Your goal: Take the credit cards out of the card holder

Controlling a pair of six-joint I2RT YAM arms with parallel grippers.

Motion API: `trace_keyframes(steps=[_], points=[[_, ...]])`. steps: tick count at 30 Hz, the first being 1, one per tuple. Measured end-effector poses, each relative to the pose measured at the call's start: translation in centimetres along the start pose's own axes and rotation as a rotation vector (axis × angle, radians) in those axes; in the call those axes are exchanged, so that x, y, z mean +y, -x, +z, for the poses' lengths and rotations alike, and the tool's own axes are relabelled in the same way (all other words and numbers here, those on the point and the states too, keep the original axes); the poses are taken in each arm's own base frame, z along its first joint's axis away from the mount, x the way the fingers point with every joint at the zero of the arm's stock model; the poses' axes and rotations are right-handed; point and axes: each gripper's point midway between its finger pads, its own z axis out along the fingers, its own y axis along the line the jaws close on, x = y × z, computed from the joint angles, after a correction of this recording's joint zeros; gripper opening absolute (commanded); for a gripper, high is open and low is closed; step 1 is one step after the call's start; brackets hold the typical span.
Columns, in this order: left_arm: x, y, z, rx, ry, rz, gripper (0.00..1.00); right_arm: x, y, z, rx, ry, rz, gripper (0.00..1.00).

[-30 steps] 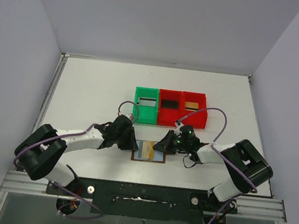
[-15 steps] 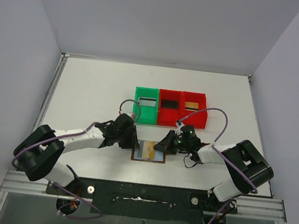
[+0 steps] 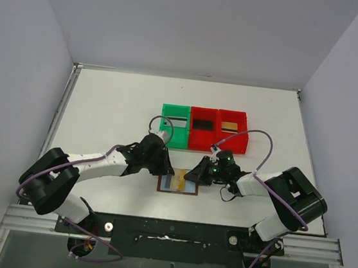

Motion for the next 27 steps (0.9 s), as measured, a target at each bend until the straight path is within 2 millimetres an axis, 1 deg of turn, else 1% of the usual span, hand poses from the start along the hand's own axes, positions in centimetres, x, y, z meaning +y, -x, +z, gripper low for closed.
trace_keyframes(steps=[3,6,10,13,17,21,27], points=[[1.3,-1.2,0.8,0.040,0.050,-0.003,0.00,0.0,0.0,0.0,-0.001,0.001,0.001,0.07],[2.7,-2.4,1.4,0.083,0.117,-0.002,0.00,0.1,0.0,0.0,-0.003,0.005,0.000,0.12],[2.5,-2.1,1.6,0.072,0.146,0.017,0.00,-0.1,-0.1,0.0,-0.003,0.005,0.003,0.25],[2.6,-2.1,1.7,0.067,0.155,0.022,0.00,0.1,-0.2,-0.1,-0.002,0.017,0.008,0.29],[2.6,-2.1,1.8,0.060,0.162,0.025,0.00,0.4,-0.3,0.0,-0.001,0.033,-0.002,0.28],[2.6,-2.1,1.8,0.058,0.163,0.025,0.00,0.8,-0.8,0.3,0.013,0.047,-0.014,0.21],[2.6,-2.1,1.8,0.056,0.166,0.025,0.00,0.7,-1.1,0.6,0.015,0.055,0.017,0.22]])
